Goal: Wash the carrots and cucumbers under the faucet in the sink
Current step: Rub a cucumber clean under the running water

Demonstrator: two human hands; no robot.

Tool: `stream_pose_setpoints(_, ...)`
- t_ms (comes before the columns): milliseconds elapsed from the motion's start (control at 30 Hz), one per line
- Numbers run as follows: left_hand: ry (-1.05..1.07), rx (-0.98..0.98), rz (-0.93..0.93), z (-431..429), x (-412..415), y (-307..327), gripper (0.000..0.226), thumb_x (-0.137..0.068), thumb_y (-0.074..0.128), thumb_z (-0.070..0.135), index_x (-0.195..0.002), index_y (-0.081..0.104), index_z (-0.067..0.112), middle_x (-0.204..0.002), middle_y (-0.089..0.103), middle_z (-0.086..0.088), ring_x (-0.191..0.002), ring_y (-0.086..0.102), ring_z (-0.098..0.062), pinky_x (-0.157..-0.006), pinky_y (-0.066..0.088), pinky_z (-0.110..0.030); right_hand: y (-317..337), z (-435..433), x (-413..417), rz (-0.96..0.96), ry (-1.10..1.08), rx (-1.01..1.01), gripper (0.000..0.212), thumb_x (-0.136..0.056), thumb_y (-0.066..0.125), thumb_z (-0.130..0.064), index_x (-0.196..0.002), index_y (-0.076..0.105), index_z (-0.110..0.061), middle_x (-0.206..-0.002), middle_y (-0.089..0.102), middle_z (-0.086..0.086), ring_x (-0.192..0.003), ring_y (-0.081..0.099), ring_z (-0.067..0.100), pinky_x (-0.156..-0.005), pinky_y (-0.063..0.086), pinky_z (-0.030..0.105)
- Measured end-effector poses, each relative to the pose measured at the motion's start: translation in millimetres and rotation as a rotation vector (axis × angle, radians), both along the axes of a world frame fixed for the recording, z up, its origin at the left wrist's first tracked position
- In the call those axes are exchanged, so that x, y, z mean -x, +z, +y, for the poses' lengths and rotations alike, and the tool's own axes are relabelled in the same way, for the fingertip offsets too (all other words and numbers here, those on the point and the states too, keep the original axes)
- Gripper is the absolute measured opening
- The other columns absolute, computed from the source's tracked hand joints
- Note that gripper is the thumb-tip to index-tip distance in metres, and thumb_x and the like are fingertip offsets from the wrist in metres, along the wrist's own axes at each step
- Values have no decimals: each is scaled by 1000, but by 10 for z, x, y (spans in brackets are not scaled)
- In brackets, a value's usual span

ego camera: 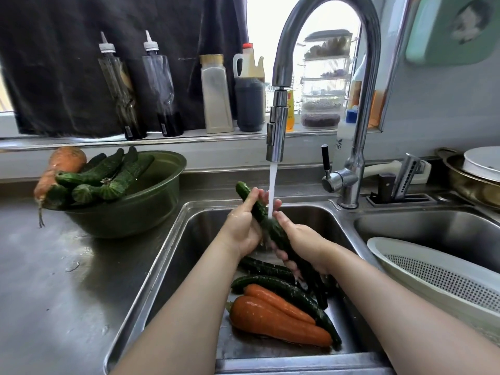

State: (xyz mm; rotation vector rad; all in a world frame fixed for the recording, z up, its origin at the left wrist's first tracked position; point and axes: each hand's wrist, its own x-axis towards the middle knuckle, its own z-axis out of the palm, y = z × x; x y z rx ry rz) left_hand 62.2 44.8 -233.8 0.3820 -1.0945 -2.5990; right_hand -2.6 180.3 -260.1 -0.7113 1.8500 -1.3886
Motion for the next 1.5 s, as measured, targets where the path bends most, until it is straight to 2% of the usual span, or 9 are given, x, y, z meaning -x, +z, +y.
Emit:
stream_pose_setpoints(133,-41,14,21,104,35,-21,35,-103,55,37,-121,55,7,-97,75,-6,-87,77,-23,-75,63,-36,-14,36,26,-154,20,18,82,-87,26,-90,-80,60,-16,-60,48,6,-43,39,19,-44,36,24)
stream_pose_setpoints(333,-141,163,85,66,-44,1,25,-110,36,8,-125,56,5,-124,68,-9,-115,68,-22,-97,53,-39,14,57,51,-430,124,71,80,-85,26,-92,-67,50,-17,-64,42,5,-43,45,20,-39,35,23)
stream_pose_setpoints(533,136,208,-127,266,130,-33,31,-105,54,34,-89,55,9,-65,63,-8,-65,63,-23,-77,58,-38,-13,58,56,-371,91,-69,85,-85,19,-91,-63,54,-17,-58,46,3,-41,45,18,-42,39,24)
stream_pose_setpoints(667,29,15,-124,238,106,43,48,-93,64,56,-74,52,14,-65,53,-6,-59,56,-21,-68,58,-33,51,51,-3,-388,131,-48,83,-79,24,-93,-67,54,-17,-53,44,1,-36,44,17,-39,37,20)
stream_pose_setpoints(833,-25,-24,4,122,77,7,39,-99,63,41,-68,49,22,-61,45,5,-56,49,-13,-78,57,-37,13,29,43,-412,79,48,83,-92,17,-83,-84,59,-12,-61,52,6,-39,48,18,-39,40,22)
stream_pose_setpoints(1067,130,33,-5,-91,117,-52,9,-106,52,7,-99,52,14,-76,57,-4,-71,61,-16,-99,54,-50,11,22,74,-283,89,85,44,-90,61,-50,-107,61,-9,-82,59,8,-57,54,19,-46,44,27)
stream_pose_setpoints(1233,162,48,-3,-63,46,-38,15,-102,62,19,-113,61,10,-97,75,-1,-78,76,-11,-70,60,-29,26,-9,-58,-132,39,102,36,-108,43,-45,-103,63,-15,-80,62,7,-55,53,18,-43,44,26)
stream_pose_setpoints(1333,14,178,-54,4,17,-60,29,-99,61,36,-106,66,8,-105,77,-7,-92,76,-19,-75,61,-33,72,-56,-98,-129,16,133,52,-108,34,-56,-103,60,-11,-71,58,6,-47,46,17,-42,38,24)
stream_pose_setpoints(1500,-185,272,-49,71,24,-53,35,-108,43,32,-128,62,10,-127,72,-11,-119,68,-22,-89,60,-34,123,-53,-106,-199,-64,134,71,-98,29,-76,-95,59,-11,-60,51,6,-39,43,19,-40,35,22)
